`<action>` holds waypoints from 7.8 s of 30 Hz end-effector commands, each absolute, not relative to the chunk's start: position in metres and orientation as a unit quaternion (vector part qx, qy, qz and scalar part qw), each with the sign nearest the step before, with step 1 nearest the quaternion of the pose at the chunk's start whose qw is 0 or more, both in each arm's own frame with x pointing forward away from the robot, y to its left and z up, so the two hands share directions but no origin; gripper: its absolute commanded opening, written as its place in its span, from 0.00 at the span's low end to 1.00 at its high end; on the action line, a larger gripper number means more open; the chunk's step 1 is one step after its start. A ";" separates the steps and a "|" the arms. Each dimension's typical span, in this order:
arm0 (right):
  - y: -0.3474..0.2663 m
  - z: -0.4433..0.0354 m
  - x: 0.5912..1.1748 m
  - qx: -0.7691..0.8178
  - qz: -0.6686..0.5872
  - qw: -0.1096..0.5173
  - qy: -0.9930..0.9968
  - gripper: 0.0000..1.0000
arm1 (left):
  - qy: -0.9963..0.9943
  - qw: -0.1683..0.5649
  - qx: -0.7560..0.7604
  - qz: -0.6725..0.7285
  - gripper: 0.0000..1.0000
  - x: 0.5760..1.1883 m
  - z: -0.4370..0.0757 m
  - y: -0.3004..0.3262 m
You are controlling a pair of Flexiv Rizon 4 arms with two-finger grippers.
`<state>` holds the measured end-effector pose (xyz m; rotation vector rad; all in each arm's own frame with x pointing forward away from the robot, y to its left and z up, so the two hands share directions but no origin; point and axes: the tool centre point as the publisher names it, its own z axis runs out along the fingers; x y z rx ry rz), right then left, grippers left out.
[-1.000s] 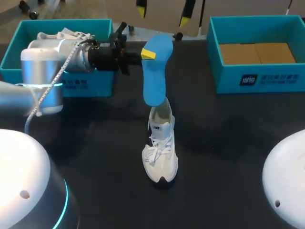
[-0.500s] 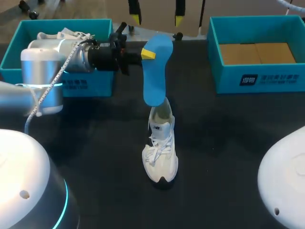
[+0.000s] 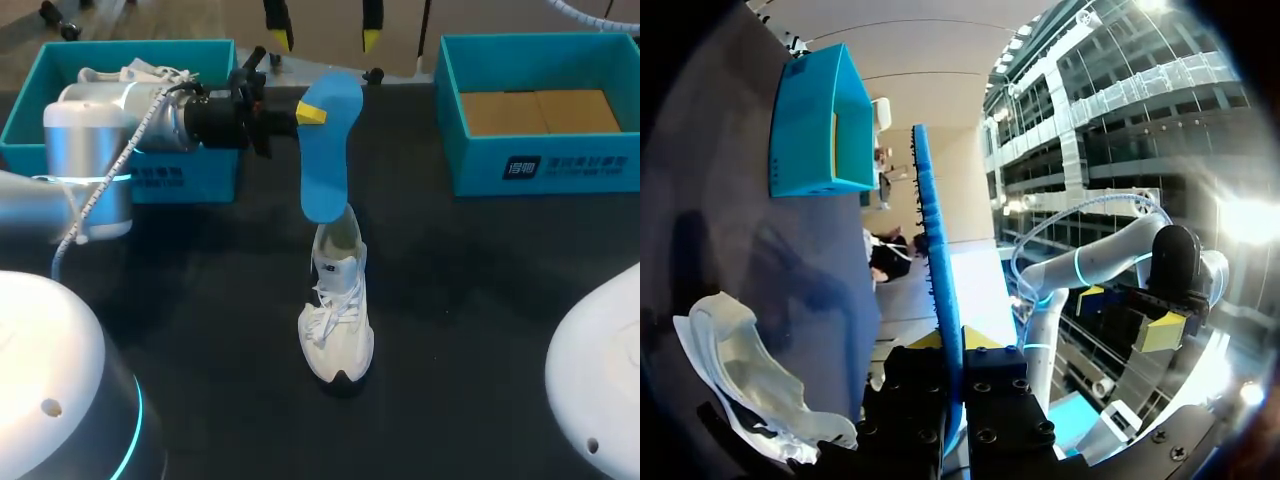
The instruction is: Take the shoe out of the shoebox, open the shoe tongue, remove and reinsert the insole, then place the shoe into the shoebox
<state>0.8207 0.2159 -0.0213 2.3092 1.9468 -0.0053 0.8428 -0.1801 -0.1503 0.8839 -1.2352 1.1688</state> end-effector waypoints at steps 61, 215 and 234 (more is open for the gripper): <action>0.130 -0.071 0.810 0.574 0.442 -0.325 0.608 1.00 | -0.528 0.575 0.377 0.499 0.00 0.843 -0.151 -0.180; 0.108 -0.137 0.807 0.568 0.478 -0.383 0.550 1.00 | -0.521 -0.482 -0.502 0.495 0.00 0.876 -0.133 -0.178; 0.118 -0.136 0.812 0.564 0.480 -0.385 0.551 1.00 | -0.486 -0.531 -0.541 0.436 0.00 0.874 -0.145 -0.177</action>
